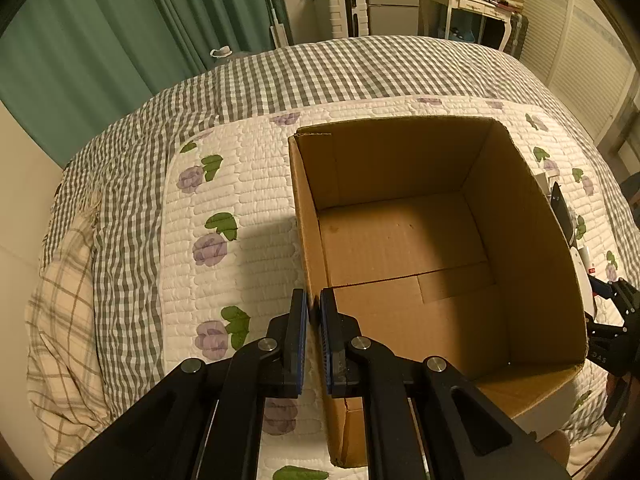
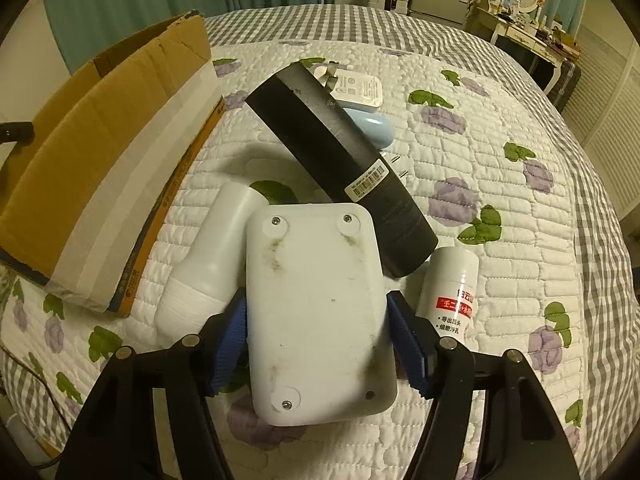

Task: Organize rigid objects
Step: 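Reach the right gripper to the white rectangular device and grasp it, then carry the white device into the cardboard box and open the right gripper, then grasp the white-and-red bottle with the right gripper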

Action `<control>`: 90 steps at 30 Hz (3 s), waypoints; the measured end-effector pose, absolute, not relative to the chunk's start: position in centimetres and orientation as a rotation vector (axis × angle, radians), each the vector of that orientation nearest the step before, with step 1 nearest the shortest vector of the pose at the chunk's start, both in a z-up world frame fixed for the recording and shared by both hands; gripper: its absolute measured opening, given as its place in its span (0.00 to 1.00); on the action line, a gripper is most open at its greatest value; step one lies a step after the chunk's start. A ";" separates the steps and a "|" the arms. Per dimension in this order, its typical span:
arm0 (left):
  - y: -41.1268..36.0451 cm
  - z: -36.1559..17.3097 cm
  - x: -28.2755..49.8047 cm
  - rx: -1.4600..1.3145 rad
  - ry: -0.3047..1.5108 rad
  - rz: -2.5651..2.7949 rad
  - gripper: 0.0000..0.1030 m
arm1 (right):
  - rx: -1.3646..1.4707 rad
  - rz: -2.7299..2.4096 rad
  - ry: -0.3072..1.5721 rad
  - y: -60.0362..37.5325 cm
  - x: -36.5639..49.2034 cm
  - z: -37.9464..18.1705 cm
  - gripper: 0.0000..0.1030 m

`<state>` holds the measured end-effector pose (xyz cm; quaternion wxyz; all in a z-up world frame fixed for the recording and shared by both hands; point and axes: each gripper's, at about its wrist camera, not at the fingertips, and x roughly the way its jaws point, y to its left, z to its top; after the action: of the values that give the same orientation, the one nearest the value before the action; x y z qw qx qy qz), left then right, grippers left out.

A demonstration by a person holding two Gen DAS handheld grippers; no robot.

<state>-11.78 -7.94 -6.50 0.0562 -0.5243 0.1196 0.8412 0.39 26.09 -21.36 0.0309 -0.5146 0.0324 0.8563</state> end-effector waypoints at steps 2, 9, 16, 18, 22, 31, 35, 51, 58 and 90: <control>-8.1 -6.5 -11.9 -1.593 0.358 2.549 0.06 | -1.569 2.639 0.100 26.1 0.6 -21.2 0.64; -8.2 -6.5 -12.1 -1.588 0.359 2.520 0.06 | -1.477 2.684 0.057 25.3 1.4 -17.8 0.63; -8.4 -6.4 -12.2 -1.588 0.340 2.512 0.06 | -1.340 2.810 -0.026 23.0 1.0 -11.6 0.62; -8.3 -6.4 -12.2 -1.589 0.339 2.512 0.06 | -1.305 2.851 -0.042 22.2 0.3 -9.8 0.62; -8.3 -6.4 -12.3 -1.594 0.334 2.507 0.06 | -1.259 2.924 -0.068 20.2 -1.6 -7.1 0.62; -8.4 -6.4 -12.3 -1.586 0.335 2.496 0.06 | -1.252 3.041 -0.099 13.5 -7.4 -7.3 0.62; -8.6 -6.4 -12.4 -1.585 0.322 2.487 0.06 | -1.348 3.026 -0.088 11.6 -9.0 -9.9 0.62; -8.5 -6.5 -12.4 -1.572 0.321 2.468 0.06 | -1.445 2.938 -0.292 9.1 -9.1 -13.4 0.25; -8.2 -6.7 -12.4 -1.583 0.337 2.476 0.06 | -1.369 3.001 -0.074 13.4 -6.8 -9.7 0.62; -7.7 -6.7 -12.2 -1.603 0.378 2.497 0.06 | -1.626 2.470 0.146 33.9 0.2 -23.0 0.49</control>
<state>-12.18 -7.70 -6.70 0.0748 -0.5345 0.1260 0.8324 0.23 33.93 -23.01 0.0905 -0.5470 0.0490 0.8308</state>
